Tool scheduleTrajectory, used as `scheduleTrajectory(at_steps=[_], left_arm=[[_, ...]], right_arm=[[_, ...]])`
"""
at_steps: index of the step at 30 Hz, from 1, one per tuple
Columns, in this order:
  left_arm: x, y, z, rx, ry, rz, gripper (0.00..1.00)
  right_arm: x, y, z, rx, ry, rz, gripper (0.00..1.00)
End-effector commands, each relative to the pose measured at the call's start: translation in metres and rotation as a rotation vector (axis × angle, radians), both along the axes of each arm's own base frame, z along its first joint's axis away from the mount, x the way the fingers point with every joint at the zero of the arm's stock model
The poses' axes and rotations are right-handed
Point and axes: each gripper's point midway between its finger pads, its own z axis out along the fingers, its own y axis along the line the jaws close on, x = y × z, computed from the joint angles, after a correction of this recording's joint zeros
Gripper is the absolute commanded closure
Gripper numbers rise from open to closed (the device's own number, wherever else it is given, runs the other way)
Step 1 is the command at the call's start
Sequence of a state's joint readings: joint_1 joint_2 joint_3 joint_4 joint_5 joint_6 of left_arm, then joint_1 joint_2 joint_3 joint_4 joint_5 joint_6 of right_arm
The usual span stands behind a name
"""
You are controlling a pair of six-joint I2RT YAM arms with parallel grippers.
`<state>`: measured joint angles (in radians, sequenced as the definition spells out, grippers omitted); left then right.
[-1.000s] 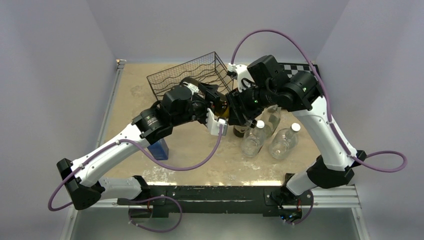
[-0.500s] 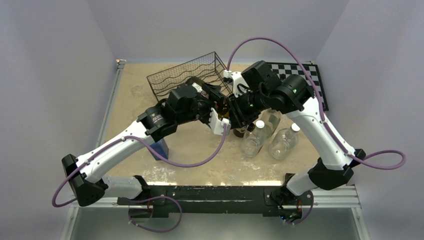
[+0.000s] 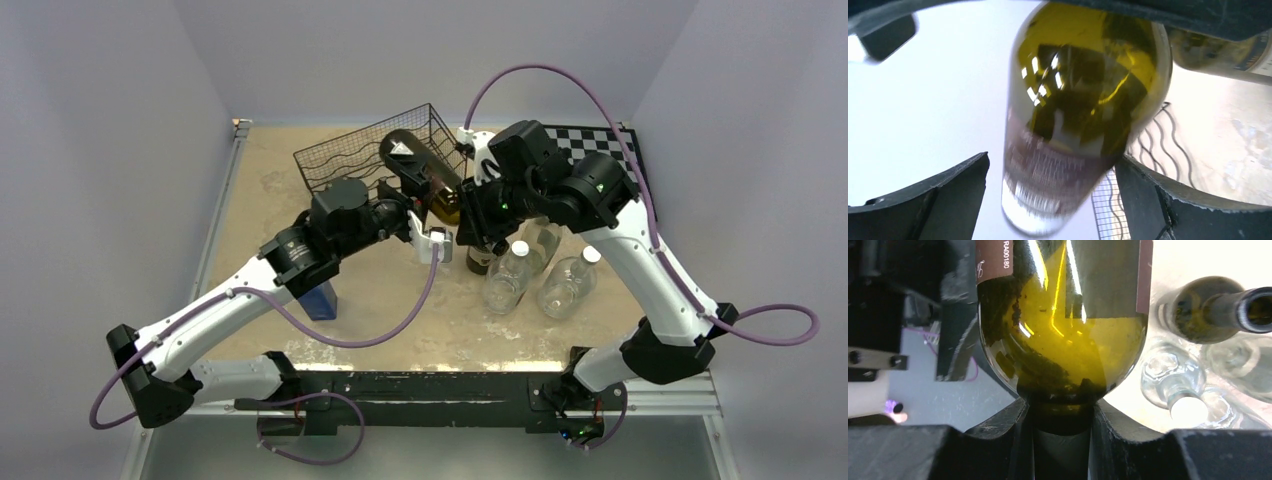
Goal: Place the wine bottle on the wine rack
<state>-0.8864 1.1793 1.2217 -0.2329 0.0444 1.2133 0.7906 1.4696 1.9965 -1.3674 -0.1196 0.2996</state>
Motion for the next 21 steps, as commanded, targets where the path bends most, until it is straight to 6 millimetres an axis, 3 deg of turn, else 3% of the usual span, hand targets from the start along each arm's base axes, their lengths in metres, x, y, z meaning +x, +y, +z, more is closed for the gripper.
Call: scheduleTrajectory(at_steps=[1,5,9,16,21], left_arm=[[-0.003,0.024,0.055,-0.191,-0.117,0.08,0.01],[-0.003,0.042,0.06,-0.252,-0.114,0.15,0.01],[-0.011,0.066,0.098,-0.485,-0.066,0.216,0.01],[-0.022,0.121,0.138,-0.827,0.145,0.409,0.01],[-0.033,0.157,0.14,-0.956,0.296,0.561,0.01]], right_arm=[[0.033,0.006,0.073,0.201,-0.244,-0.123,1.0],[0.045,0.018,0.077,0.22,-0.264,-0.121,1.0],[0.044,0.038,0.054,0.221,-0.26,-0.052,1.0],[0.029,0.077,-0.029,0.095,-0.234,0.064,1.0],[0.02,0.096,-0.072,0.084,-0.175,0.085,1.0]])
